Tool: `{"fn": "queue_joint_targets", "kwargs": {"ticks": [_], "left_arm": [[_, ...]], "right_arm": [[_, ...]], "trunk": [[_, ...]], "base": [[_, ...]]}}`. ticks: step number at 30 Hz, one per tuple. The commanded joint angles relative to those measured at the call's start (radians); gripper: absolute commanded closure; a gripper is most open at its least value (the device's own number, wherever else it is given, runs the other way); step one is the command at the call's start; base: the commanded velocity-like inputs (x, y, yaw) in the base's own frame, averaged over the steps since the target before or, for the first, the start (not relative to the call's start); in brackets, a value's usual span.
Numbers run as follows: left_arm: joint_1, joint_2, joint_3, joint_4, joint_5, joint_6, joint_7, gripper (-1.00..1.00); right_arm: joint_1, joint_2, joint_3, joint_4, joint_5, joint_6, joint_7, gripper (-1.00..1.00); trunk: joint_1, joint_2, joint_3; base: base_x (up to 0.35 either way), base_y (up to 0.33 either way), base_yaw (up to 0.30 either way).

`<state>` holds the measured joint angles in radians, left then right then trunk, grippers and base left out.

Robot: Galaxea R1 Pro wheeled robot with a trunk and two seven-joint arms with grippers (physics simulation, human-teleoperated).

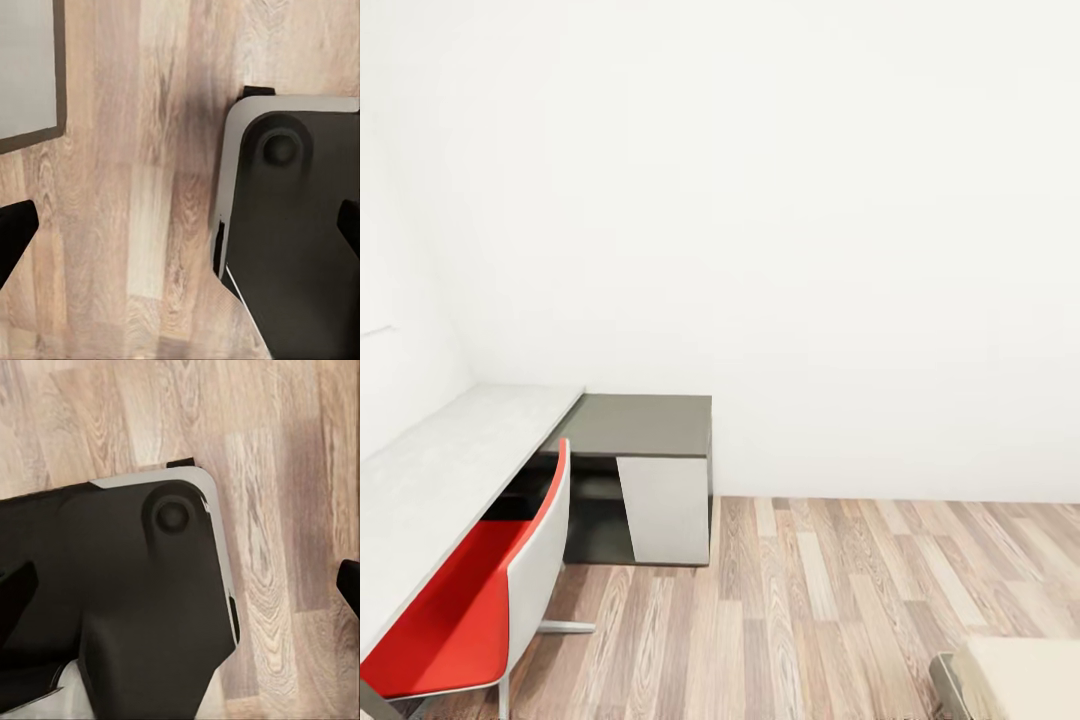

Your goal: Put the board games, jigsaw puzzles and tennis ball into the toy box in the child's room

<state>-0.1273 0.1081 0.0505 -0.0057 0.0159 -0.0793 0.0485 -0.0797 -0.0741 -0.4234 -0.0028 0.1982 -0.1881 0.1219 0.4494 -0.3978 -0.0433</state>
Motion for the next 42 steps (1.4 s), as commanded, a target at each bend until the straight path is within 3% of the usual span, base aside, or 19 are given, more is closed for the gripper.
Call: {"fn": "queue_joint_targets", "kwargs": {"ticks": [1,9,16,28,37,42], "left_arm": [[0.007,-0.001,0.004,0.001,0.001,-0.011,0.01,-1.0],[0.063,-0.009,0.003,0.002,0.002,-0.081,0.045,-1.0],[0.076,-0.019,0.003,0.002,0.002,-0.09,0.048,-1.0],[0.081,-0.036,0.004,0.001,0.001,-0.093,0.049,-1.0],[0.08,-0.028,0.007,-0.003,0.003,-0.093,0.047,-1.0],[0.08,-0.03,0.013,-0.014,0.003,-0.093,0.047,-1.0]], "right_arm": [[0.002,0.0,-0.009,0.001,0.01,-0.004,0.001,-1.0],[0.05,0.002,-0.009,0.003,0.015,-0.043,-0.009,-1.0],[0.074,0.003,-0.009,0.003,0.014,-0.088,-0.03,-1.0],[0.077,0.003,-0.01,0.004,0.01,-0.095,-0.06,-1.0],[0.077,0.006,-0.012,0.003,0.01,-0.094,-0.17,-1.0],[0.077,-0.004,-0.017,0.003,0.004,-0.096,-0.187,-1.0]], "trunk": [[0.001,-0.002,-0.004],[0.001,-0.002,-0.017],[0.001,-0.002,-0.029],[0.001,-0.002,-0.04],[0.001,-0.002,-0.04],[0.001,-0.002,-0.04]], "base": [[0.0,0.0,0.0],[0.0,0.0,0.0],[0.0,0.0,0.0],[0.0,0.0,0.0],[0.0,0.0,0.0],[0.0,0.0,0.0]]}}
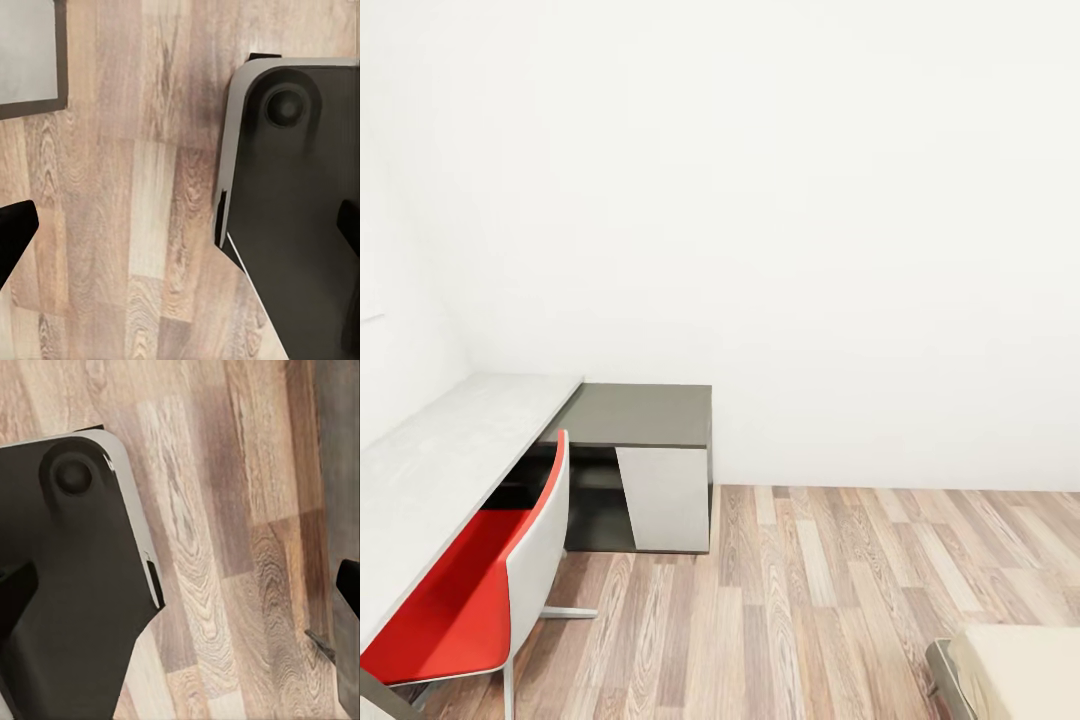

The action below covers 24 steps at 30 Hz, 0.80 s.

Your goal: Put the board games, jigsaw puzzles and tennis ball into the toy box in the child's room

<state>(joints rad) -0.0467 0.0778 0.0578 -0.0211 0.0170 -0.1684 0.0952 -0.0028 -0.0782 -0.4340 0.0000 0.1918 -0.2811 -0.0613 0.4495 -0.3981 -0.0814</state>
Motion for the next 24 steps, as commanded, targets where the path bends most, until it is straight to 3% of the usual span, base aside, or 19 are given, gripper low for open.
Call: {"fn": "queue_joint_targets", "kwargs": {"ticks": [1,11,14,17,24], "left_arm": [[-0.001,-0.003,0.006,-0.001,0.003,-0.004,0.0,-1.0],[-0.001,-0.047,0.009,-0.003,0.003,-0.003,-0.002,-1.0],[-0.001,-0.049,0.008,-0.003,0.002,-0.003,-0.002,-1.0],[-0.001,-0.049,0.008,-0.003,0.002,-0.003,-0.002,-1.0],[-0.001,-0.049,0.004,-0.003,0.002,-0.003,-0.002,-1.0]], "right_arm": [[0.0,-0.002,-0.005,0.0,0.01,-0.002,-0.006,-1.0],[0.0,0.011,-0.001,0.0,0.012,-0.003,-0.008,-1.0],[0.0,0.017,-0.002,0.0,0.011,-0.004,-0.007,-1.0],[0.0,0.04,-0.001,0.0,0.011,-0.004,-0.007,-1.0],[0.0,0.047,0.0,0.0,0.011,-0.003,-0.006,-1.0]], "trunk": [[0.001,-0.002,-0.002],[0.001,-0.002,-0.002],[0.001,-0.002,-0.002],[0.001,-0.002,-0.002],[0.001,-0.002,-0.002]], "base": [[0.0,0.0,0.0],[0.0,0.0,0.0],[0.0,0.0,0.0],[0.0,0.0,0.0],[0.0,0.0,0.0]]}}
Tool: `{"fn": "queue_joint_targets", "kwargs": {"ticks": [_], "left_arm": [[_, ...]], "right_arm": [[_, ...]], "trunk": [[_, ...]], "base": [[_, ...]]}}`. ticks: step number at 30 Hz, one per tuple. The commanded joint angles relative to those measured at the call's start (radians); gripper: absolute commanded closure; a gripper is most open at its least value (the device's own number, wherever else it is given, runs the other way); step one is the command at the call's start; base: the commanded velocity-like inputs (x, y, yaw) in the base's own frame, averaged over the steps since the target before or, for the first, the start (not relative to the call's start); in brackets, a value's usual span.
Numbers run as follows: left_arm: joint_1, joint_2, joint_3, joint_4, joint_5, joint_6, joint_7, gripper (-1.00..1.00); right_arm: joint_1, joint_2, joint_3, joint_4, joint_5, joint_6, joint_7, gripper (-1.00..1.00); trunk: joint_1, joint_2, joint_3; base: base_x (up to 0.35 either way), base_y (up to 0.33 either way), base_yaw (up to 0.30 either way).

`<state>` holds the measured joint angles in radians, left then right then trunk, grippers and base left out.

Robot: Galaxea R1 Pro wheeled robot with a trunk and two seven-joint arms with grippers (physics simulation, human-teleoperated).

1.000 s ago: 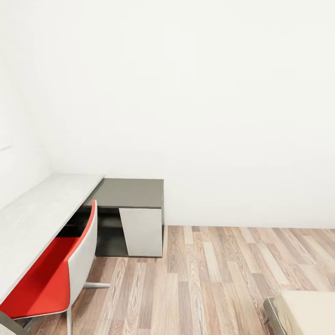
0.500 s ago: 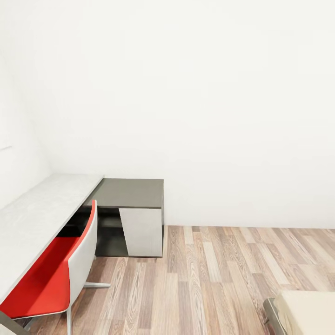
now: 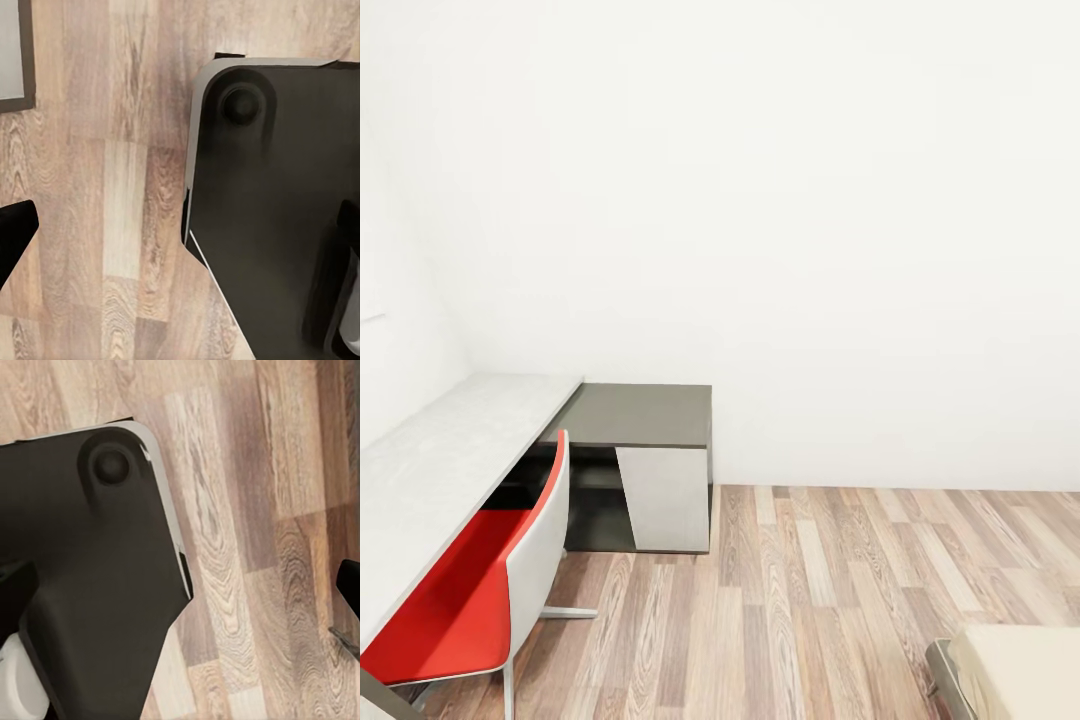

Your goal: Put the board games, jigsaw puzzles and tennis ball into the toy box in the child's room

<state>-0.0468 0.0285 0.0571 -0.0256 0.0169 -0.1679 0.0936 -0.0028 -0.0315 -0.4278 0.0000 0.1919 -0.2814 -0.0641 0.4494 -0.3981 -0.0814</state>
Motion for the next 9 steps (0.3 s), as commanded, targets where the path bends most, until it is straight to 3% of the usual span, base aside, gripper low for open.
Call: {"fn": "queue_joint_targets", "kwargs": {"ticks": [1,9], "left_arm": [[-0.001,-0.001,0.005,0.001,0.002,-0.004,0.0,-1.0],[-0.001,-0.002,0.005,0.001,0.002,-0.004,0.0,-1.0]], "right_arm": [[0.0,0.001,-0.006,0.0,0.011,-0.002,-0.004,-1.0],[0.0,0.009,-0.007,0.0,0.01,-0.003,-0.004,-1.0]], "trunk": [[0.001,-0.002,-0.002],[0.001,-0.002,-0.002]], "base": [[0.0,0.0,0.0],[0.0,0.0,0.0]]}}
